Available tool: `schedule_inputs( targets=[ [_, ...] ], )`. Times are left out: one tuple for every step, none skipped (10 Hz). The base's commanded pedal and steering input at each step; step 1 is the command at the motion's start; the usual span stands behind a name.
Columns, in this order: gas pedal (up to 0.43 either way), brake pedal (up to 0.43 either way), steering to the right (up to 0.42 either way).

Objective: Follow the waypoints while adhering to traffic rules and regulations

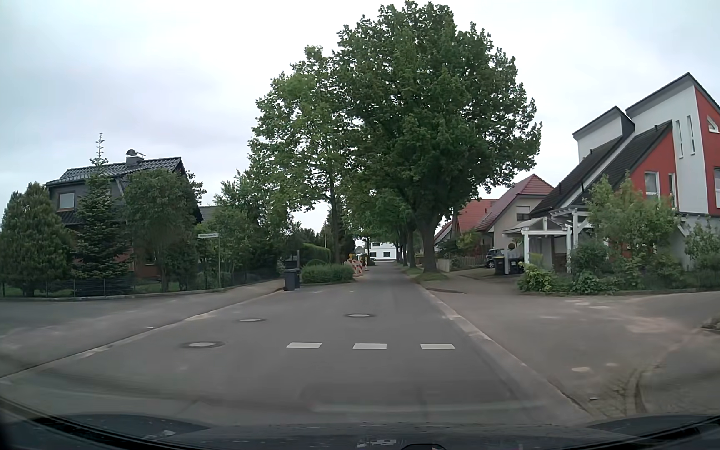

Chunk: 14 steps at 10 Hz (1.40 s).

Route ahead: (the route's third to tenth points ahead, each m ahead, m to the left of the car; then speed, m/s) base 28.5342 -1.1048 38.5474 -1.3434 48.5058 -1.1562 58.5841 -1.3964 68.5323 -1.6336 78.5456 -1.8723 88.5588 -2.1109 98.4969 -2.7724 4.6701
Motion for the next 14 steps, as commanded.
schedule_inputs(
  targets=[
    [0.0, 0.189, 0.001],
    [0.0, 0.195, 0.0],
    [0.0, 0.195, 0.0],
    [0.0, 0.207, -0.001],
    [0.0, 0.207, 0.0],
    [0.0, 0.207, -0.001],
    [0.0, 0.201, 0.0],
    [0.0, 0.201, -0.001],
    [0.0, 0.159, -0.001],
    [0.0, 0.012, -0.001],
    [0.0, 0.0, 0.0],
    [0.0, 0.0, -0.001],
    [0.0, 0.0, -0.001],
    [0.13, 0.0, -0.001]
  ],
)
